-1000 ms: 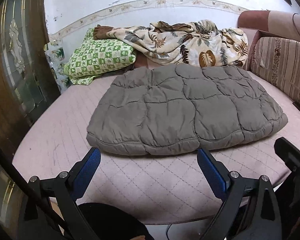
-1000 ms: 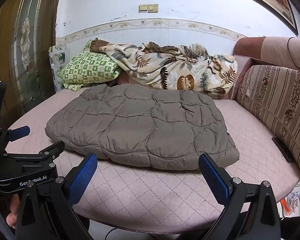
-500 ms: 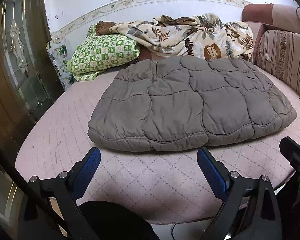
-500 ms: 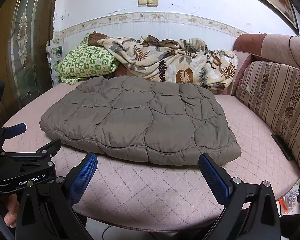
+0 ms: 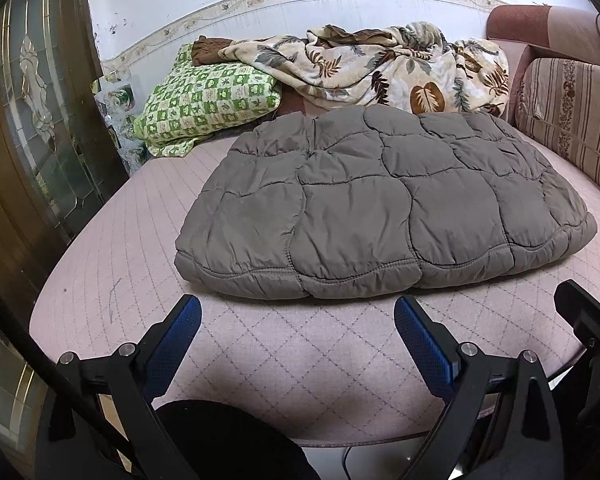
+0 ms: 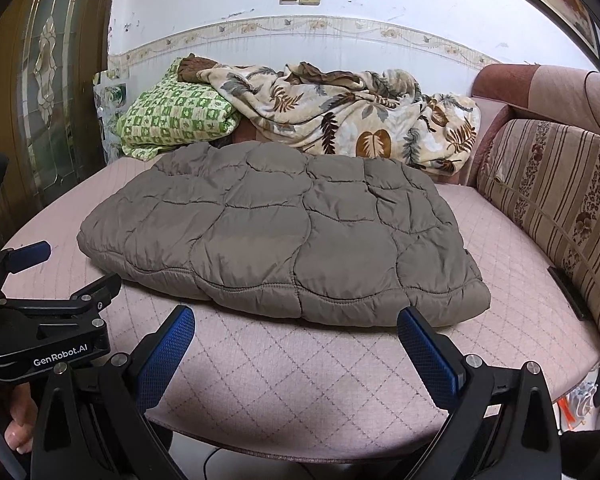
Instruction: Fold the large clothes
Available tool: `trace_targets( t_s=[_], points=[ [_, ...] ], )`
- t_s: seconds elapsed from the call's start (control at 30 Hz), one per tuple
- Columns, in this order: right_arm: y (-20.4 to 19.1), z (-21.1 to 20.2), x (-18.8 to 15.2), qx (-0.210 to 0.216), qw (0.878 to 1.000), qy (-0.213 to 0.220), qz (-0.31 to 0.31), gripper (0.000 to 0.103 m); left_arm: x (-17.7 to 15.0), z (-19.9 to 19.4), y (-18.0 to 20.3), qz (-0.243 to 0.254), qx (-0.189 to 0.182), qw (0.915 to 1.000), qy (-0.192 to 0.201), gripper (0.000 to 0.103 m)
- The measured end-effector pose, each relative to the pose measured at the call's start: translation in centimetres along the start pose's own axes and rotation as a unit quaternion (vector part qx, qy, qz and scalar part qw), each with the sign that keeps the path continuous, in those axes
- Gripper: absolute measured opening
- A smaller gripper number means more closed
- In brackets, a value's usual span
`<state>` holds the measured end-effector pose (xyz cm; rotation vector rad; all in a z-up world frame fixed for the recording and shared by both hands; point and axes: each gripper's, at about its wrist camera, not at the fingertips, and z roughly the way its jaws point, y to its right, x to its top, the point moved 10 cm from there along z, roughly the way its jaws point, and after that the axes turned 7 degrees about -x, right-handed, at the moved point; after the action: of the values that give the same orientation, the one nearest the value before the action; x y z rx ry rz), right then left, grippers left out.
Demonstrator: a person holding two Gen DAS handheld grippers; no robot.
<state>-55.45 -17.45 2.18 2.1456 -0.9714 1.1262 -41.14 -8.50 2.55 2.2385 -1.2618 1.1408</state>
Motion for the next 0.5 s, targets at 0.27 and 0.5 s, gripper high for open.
trace_targets(
  t_s=[0.27, 0.5],
  points=[
    [0.33, -0.01, -0.14, -0.003, 1.0, -0.001, 0.002, 0.102, -0.02, 0.23, 0.1, 0.0, -0.002, 1.0, 0.001, 0.097],
    [0.42, -0.18, -0.14, -0.004, 1.0, 0.0, 0.003, 0.102, 0.0, 0.02, 0.14, 0.0, 0.0, 1.0, 0.003, 0.097]
  ],
)
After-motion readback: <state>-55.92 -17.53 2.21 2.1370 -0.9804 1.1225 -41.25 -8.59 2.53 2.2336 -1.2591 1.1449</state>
